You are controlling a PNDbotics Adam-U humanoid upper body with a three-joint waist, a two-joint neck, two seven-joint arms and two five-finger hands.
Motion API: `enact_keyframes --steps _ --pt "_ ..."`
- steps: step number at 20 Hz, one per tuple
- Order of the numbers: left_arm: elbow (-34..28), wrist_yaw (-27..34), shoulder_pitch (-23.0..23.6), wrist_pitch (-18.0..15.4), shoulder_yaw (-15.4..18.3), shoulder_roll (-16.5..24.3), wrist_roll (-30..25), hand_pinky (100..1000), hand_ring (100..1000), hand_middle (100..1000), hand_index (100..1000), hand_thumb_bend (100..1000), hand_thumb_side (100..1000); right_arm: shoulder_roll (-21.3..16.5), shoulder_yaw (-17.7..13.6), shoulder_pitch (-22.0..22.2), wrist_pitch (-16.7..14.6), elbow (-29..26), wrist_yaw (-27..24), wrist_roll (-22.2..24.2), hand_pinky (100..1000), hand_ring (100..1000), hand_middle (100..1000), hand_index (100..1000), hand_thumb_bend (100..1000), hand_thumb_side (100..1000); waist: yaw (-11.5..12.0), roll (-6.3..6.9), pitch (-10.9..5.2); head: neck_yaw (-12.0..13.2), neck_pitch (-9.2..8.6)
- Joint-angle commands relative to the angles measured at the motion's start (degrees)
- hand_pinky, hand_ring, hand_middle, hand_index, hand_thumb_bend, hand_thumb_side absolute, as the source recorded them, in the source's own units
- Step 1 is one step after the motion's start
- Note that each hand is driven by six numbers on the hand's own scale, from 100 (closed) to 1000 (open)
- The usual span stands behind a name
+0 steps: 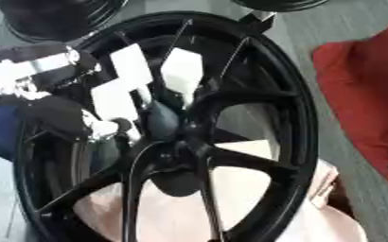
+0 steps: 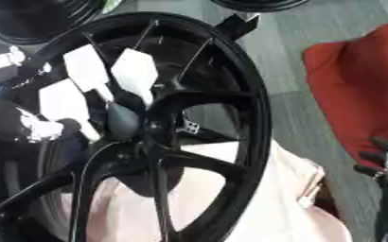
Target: Pull the pin out of the wheel hub.
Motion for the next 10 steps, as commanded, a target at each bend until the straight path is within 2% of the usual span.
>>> enact_keyframes --steps 1,4,8,9,10 --pt "-0.56 0.03 -0.21 -0.09 1.74 2.43 0.28 605 384 362 482 309 184 -0.75 0.06 0.03 -0.04 -0.61 -0.22 0.00 594 692 765 719 100 901 0.16 -0.17 -1.54 -0.14 -0.37" --pt "-0.56 -0.19 0.70 -0.88 2.70 3.53 0.73 598 369 348 468 299 181 -0.86 0.01 0.04 -0.05 -0.67 -0.31 -0.05 594 692 765 719 100 901 0.20 -0.13 -1.60 -0.27 -0.38" --pt "-0.56 0.28 2.93 -3.48 5.94 5.71 2.67 592 354 343 467 303 185 -0.93 -0.07 0.02 -0.03 -0.75 -0.35 -0.12 594 692 764 719 100 899 0.34 -0.12 -1.61 -0.49 -0.43" --pt "-0.56 0.65 3.53 -4.32 7.16 6.20 3.56 592 350 343 467 264 234 -0.92 -0.10 0.02 -0.04 -0.79 -0.37 -0.14 594 692 764 719 100 901 0.39 -0.16 -1.62 -0.57 -0.43" --pt "-0.56 1.17 4.15 -5.16 8.30 6.67 4.52 592 345 340 466 306 188 -0.92 -0.12 0.03 -0.04 -0.83 -0.38 -0.15 594 692 764 719 100 898 0.42 -0.21 -1.62 -0.61 -0.43"
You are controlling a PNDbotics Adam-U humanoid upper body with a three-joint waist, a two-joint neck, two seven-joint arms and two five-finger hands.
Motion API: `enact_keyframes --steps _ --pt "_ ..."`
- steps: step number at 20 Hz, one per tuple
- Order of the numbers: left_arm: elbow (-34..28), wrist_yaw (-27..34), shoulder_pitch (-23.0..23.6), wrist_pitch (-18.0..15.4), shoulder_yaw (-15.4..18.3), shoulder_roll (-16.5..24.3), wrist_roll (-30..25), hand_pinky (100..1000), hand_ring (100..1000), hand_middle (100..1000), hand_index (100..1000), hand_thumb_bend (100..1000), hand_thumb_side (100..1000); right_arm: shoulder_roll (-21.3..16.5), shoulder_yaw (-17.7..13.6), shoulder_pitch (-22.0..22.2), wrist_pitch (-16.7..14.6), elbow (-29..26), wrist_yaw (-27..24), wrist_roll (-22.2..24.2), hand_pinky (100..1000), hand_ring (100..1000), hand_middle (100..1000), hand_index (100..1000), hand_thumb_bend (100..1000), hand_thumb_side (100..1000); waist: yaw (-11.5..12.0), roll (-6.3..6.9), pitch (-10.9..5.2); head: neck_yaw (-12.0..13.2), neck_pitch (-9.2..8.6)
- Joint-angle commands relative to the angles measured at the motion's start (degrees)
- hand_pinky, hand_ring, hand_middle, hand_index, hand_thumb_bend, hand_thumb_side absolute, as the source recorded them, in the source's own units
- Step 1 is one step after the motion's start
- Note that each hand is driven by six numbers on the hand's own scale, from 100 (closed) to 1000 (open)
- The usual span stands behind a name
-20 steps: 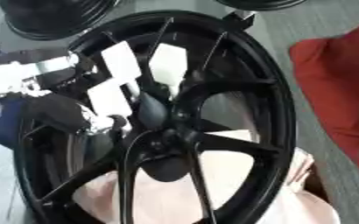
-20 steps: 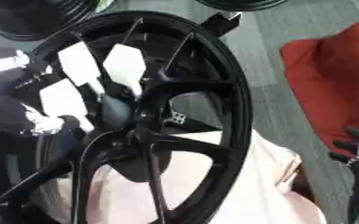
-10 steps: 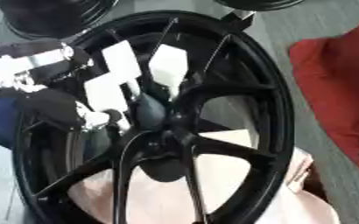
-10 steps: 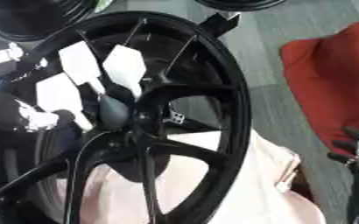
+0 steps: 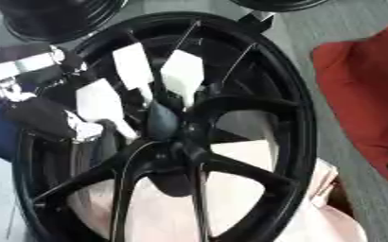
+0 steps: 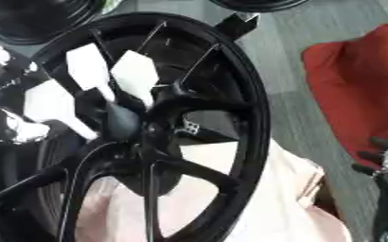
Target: Pull the pin out of the wheel hub.
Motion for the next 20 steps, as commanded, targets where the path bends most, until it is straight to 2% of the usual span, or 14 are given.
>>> enact_keyframes --steps 1,8,11,16,20 --pt "-0.52 1.34 0.67 -2.50 4.65 3.62 2.74 591 340 338 465 307 190 -0.85 -0.12 0.04 -0.05 -0.87 -0.19 -0.14 594 692 764 719 100 898 0.26 -0.39 -1.56 -0.21 -0.41" --pt "-0.52 5.61 1.75 -7.12 11.70 4.47 9.25 579 297 318 454 307 191 -0.82 -0.16 0.26 -0.08 -1.01 -0.21 -0.19 595 692 764 719 100 896 0.96 -0.77 -1.72 -0.58 -0.15" --pt "-0.52 6.87 4.15 -8.14 16.56 5.72 13.09 576 283 313 453 313 191 -0.74 -0.39 0.22 -0.05 -1.14 -0.22 -0.43 595 692 763 719 100 896 1.58 -0.91 -1.68 -0.81 0.16" --pt "-0.52 10.81 14.69 -8.16 27.20 7.87 23.14 577 274 313 456 322 198 -0.66 -1.16 0.16 -0.13 -1.77 -0.28 -1.24 596 692 763 719 100 886 2.65 -1.34 -1.72 -0.74 0.38" --pt "-0.52 12.92 25.23 -7.43 34.72 6.92 31.86 582 285 327 472 334 207 -0.63 -2.22 0.17 -1.27 -2.14 -0.41 -2.52 595 692 763 719 100 867 3.42 -1.88 -1.95 -1.34 -0.03"
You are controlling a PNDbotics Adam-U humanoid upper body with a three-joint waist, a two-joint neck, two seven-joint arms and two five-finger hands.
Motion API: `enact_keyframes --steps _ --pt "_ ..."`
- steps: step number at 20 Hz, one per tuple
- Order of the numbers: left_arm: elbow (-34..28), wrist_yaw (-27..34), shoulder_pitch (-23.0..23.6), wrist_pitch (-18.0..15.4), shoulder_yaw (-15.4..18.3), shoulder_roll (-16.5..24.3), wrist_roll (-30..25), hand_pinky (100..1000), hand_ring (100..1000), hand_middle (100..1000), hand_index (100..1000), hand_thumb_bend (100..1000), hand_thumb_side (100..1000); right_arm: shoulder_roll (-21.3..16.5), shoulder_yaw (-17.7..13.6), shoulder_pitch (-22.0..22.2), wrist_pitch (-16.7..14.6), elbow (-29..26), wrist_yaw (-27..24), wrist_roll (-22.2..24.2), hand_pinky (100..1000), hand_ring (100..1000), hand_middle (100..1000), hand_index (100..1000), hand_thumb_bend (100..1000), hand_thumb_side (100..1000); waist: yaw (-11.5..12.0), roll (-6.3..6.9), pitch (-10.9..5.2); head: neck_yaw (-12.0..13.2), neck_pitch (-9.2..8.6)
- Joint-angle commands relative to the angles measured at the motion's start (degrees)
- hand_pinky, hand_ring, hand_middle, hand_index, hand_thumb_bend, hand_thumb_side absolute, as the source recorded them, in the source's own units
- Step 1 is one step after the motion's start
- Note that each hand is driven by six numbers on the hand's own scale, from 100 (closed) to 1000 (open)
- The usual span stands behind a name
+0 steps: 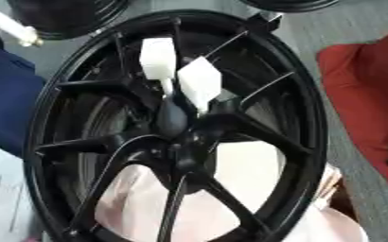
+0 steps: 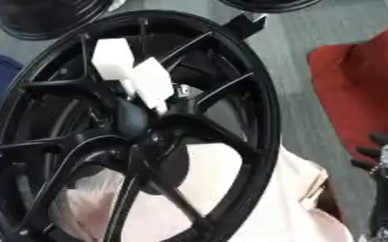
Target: Pull the pin out of the wheel hub.
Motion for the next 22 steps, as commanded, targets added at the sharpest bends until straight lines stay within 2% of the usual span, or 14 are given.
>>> enact_keyframes --steps 1,4,5,6,8,9,12,14,15,17,22 --pt "-0.53 0.90 4.28 -0.33 6.35 0.99 5.84 592 307 355 502 370 234 -0.59 -0.95 0.09 -0.95 -1.61 -0.37 -1.12 595 692 763 719 100 861 0.38 -0.23 -1.71 -0.64 -0.48" --pt "1.53 0.18 10.10 -3.97 9.11 -1.55 7.77 599 327 377 526 419 249 -0.27 -1.44 0.09 -1.55 -1.62 -0.44 -1.80 595 692 763 719 100 863 0.69 -0.60 -1.63 -1.39 -0.79" --pt "3.10 0.13 11.19 -5.19 9.52 -2.44 7.90 611 352 403 553 456 282 -0.19 -1.37 0.13 -1.54 -1.62 -0.46 -1.81 595 692 762 719 100 864 0.71 -0.74 -1.62 -1.51 -0.90" --pt "4.72 -0.11 11.98 -6.51 9.75 -3.22 7.71 647 425 471 630 515 355 -0.17 -1.24 0.18 -1.52 -1.62 -0.48 -1.73 595 692 762 719 100 862 0.67 -0.84 -1.64 -1.45 -0.92" --pt "7.57 -3.21 13.88 -9.36 9.47 -4.78 5.26 706 552 610 776 619 434 -0.15 -1.02 0.19 -1.55 -1.62 -0.57 -1.48 595 692 762 719 100 862 0.48 -1.04 -1.65 -1.12 -1.05" --pt "8.64 -5.73 14.85 -10.44 9.15 -5.60 3.29 762 673 743 858 684 483 -0.06 -0.96 0.18 -1.46 -1.62 -0.64 -1.39 594 692 762 719 100 868 0.40 -1.14 -1.57 -1.22 -1.20" --pt "10.84 -13.73 16.81 -12.09 8.95 -8.82 -1.88 795 722 799 883 715 533 0.20 -0.71 0.11 -0.91 -1.62 -0.69 -1.06 595 692 762 719 100 872 0.38 -1.36 -1.39 -1.39 -1.61" --pt "11.87 -15.63 17.15 -12.24 9.42 -10.33 -2.63 770 680 752 846 701 544 0.26 -0.64 0.09 -0.84 -1.62 -0.68 -0.96 595 691 761 719 100 870 0.42 -1.47 -1.39 -1.40 -1.70" --pt "12.19 -15.34 17.10 -12.39 9.81 -11.00 -1.92 740 611 674 793 656 527 0.27 -0.65 0.10 -0.87 -1.62 -0.71 -0.99 594 691 761 719 100 869 0.43 -1.52 -1.42 -1.37 -1.71" --pt "11.83 -12.54 16.85 -13.24 10.36 -11.90 0.99 707 535 594 736 599 487 0.25 -0.66 0.14 -0.95 -1.62 -0.79 -1.07 594 691 761 719 100 868 0.44 -1.58 -1.48 -1.34 -1.77" --pt "3.56 -2.04 15.25 -18.31 9.87 -13.98 9.17 681 483 550 701 550 444 -0.04 -0.54 0.23 -1.16 -1.62 -1.03 -1.04 594 691 760 718 100 862 0.38 -1.63 -1.74 -0.85 -1.55"
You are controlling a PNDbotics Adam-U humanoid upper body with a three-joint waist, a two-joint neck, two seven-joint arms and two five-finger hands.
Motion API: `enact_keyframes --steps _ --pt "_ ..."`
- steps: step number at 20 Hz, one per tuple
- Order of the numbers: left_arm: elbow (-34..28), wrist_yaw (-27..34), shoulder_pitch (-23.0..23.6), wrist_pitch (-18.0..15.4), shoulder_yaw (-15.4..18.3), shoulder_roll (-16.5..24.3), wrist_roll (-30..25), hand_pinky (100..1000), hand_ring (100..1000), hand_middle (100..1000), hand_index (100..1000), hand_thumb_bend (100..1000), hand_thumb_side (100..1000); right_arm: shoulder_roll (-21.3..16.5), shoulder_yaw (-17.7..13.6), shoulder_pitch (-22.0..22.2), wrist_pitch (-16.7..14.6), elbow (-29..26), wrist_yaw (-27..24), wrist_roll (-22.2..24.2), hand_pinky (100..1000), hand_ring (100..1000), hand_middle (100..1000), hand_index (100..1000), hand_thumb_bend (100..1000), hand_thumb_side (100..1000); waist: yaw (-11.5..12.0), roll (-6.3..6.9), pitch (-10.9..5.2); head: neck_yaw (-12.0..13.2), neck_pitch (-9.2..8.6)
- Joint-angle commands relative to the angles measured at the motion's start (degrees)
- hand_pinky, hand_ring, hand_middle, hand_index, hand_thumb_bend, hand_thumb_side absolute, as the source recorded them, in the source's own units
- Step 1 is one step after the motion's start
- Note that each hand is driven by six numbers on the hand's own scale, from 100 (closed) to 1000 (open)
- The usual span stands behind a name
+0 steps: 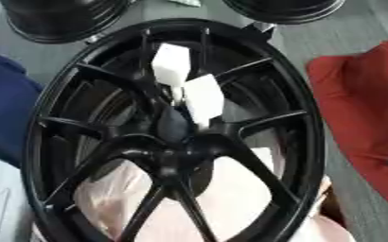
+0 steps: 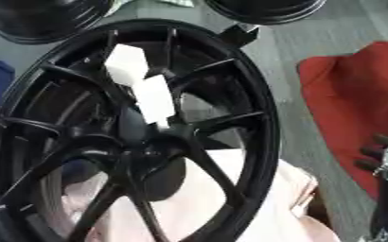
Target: Pull the pin out of the wheel hub.
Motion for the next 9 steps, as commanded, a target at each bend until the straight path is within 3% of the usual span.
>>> enact_keyframes --steps 1,5,9 --pt "-6.54 5.38 -1.63 -3.48 0.42 -0.27 4.36 680 481 549 701 554 443 -0.31 0.09 0.23 -0.27 -1.43 -0.48 -0.08 594 691 760 718 100 860 0.02 -0.07 -1.56 0.41 -0.42" --pt "-8.55 9.14 -3.86 -9.76 -2.05 -3.07 4.71 678 480 547 699 534 442 -0.64 0.13 0.19 -0.98 -1.43 -0.98 -0.12 593 691 759 718 100 849 -0.43 -0.33 -1.79 0.80 -0.10" --pt "-8.66 9.15 -4.88 -14.13 -3.36 -6.72 2.95 679 481 547 700 526 437 -0.78 0.21 0.16 -1.82 -1.43 -0.98 0.00 594 691 759 718 100 839 -0.54 -0.68 -1.90 1.32 -0.31"
